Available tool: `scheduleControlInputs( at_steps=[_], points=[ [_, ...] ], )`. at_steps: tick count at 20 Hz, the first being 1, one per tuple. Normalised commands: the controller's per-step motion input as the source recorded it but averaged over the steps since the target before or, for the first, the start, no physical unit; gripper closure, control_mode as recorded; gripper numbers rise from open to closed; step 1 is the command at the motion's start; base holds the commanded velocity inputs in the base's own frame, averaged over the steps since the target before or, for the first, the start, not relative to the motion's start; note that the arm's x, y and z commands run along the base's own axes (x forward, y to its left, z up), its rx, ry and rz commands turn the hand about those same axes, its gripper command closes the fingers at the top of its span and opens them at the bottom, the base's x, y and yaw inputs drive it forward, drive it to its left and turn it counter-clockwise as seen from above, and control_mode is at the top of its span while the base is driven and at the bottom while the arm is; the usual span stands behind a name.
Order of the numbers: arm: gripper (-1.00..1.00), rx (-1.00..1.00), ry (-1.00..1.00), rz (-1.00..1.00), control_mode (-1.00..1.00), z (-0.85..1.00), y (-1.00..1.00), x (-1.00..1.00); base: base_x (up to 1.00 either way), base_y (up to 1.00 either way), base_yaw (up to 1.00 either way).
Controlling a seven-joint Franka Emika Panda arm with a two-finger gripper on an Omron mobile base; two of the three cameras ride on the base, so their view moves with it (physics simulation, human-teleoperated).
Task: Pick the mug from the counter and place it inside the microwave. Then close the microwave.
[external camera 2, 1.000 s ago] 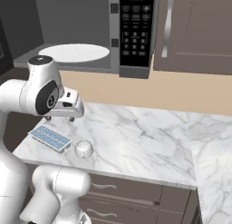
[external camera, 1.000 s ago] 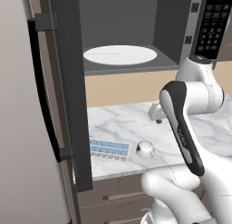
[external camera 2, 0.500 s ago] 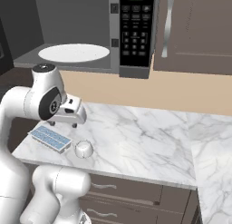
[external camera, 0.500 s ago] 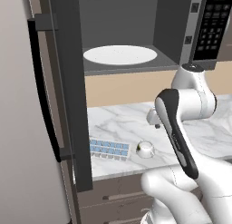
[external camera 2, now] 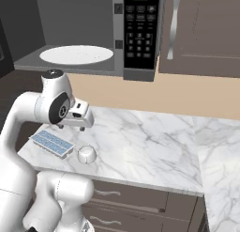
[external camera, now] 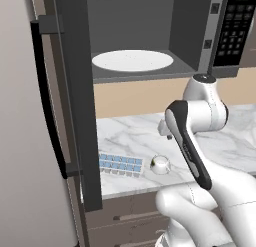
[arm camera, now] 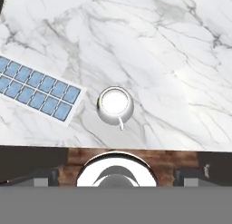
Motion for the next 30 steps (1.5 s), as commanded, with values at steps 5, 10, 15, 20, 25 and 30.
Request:
scheduleControlInputs(
  at_steps=[5,10,15,20,25,30],
  points=[
    [-1.00,-0.02,-0.02,-0.03,-1.00,-0.18,0.06,0.08,0.00,0.00,0.00],
    [-1.00,-0.08,0.00,-0.11,-1.00,-0.43,0.03,0.35,0.00,0.00,0.00],
    [-1.00,-0.04,0.00,-0.08,-1.00,-0.55,0.00,0.14,0.00,0.00,0.00],
    [-1.00,0.00,0.00,-0.05,-1.00,-0.60,0.00,0.13,0.00,0.00,0.00],
    [-1.00,0.00,0.04,0.01,-1.00,-0.44,-0.08,0.27,0.00,0.00,0.00],
    [-1.00,0.00,0.11,0.08,-1.00,-0.24,-0.05,0.23,0.00,0.00,0.00]
  ],
)
